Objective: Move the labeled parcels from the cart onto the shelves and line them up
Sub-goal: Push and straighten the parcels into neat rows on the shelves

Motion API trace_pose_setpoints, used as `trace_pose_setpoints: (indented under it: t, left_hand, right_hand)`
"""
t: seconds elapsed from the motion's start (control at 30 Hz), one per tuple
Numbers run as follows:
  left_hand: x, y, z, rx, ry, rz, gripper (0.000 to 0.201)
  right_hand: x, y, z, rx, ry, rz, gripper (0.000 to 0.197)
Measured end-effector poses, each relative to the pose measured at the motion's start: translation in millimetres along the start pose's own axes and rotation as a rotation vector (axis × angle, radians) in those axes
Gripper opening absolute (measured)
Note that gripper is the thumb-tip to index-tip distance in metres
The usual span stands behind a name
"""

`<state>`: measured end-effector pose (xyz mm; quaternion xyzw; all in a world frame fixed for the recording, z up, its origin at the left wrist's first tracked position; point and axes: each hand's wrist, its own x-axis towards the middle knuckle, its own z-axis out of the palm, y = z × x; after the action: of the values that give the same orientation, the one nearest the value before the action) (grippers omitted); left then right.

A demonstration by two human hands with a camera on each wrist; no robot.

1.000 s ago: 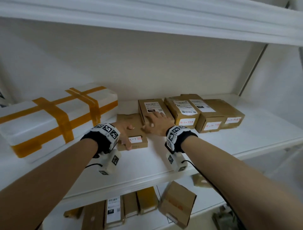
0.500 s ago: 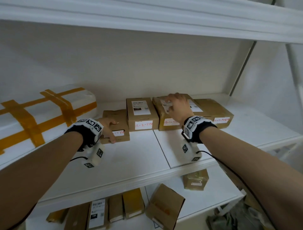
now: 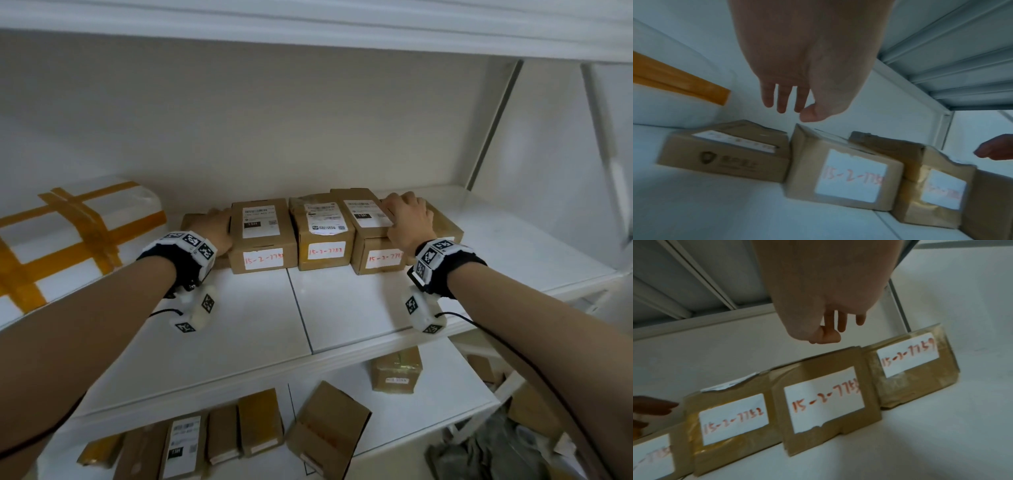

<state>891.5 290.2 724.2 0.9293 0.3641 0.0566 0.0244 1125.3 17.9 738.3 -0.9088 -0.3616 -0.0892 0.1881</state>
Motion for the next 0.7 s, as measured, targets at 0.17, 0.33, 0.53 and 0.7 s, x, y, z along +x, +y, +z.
trace_pose_setpoints:
  t: [0.17, 0.33, 0.53, 0.7]
  left_hand:
    - [5, 62, -1, -0.234, 0.030, 0.200, 0.059]
    - [2, 126, 1, -0.162, -0.016, 0.381, 0.088]
    - [7, 179, 6, -0.066, -0.034, 0.460, 0.099]
    - [7, 199, 17, 0.024, -0.065, 0.336, 0.096]
  right_hand:
    - [8, 22, -2, -0.060, -0.087, 0.152, 0.073]
    - [23, 43, -11, -0.101, -0.381, 0.141, 0.077]
    - [32, 63, -10, -0.098, -0.435, 0.012, 0.091]
    - [28, 85, -11, 0.017, -0.263, 0.054, 0.088]
